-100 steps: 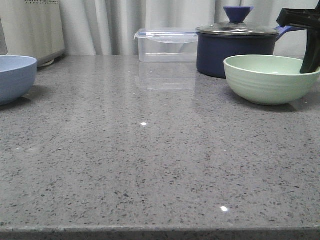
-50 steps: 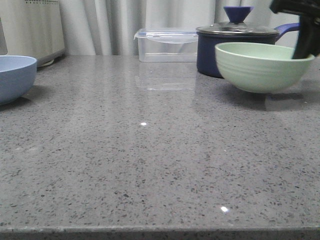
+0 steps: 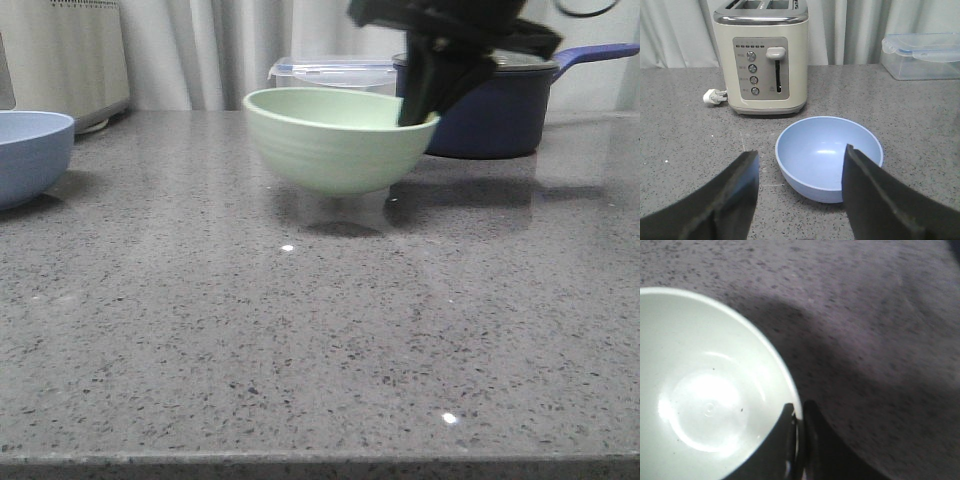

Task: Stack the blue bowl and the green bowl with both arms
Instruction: 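Slide the green bowl with the right gripper toward the table center, then open the right gripper and lift it off the green bowl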

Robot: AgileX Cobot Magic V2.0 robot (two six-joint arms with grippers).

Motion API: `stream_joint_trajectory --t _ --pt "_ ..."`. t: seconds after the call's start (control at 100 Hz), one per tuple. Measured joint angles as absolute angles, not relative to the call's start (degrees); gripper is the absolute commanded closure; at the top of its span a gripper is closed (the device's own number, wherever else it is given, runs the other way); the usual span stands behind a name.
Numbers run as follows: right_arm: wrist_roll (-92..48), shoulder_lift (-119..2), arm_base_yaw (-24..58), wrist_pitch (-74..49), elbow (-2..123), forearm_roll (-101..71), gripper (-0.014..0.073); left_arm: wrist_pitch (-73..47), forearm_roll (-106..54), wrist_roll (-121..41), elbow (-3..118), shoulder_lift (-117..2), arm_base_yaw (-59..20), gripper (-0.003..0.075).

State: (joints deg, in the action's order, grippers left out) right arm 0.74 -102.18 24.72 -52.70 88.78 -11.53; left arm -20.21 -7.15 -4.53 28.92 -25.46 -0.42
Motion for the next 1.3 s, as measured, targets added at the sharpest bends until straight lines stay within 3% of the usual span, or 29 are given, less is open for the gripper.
stream_joint_trajectory --t 0.17,0.44,0.99,1.3 --pt "0.74 -104.27 25.86 -52.7 90.06 -12.78 0.0646 -20.21 -7.15 -4.53 28.92 -25.46 -0.42 0.0356" --pt "0.72 -104.64 25.86 -52.7 90.09 -12.89 0.0473 -20.21 -7.15 -4.53 28.92 -25.46 -0.42 0.0356" --pt "0.72 -99.52 25.86 -52.7 90.31 -11.4 0.0475 -20.21 -7.15 -4.53 28.92 -25.46 -0.42 0.0356" --pt "0.72 -90.59 25.86 -50.28 78.4 -11.42 0.0475 -20.21 -7.15 -4.53 28.92 -25.46 -0.42 0.0356"
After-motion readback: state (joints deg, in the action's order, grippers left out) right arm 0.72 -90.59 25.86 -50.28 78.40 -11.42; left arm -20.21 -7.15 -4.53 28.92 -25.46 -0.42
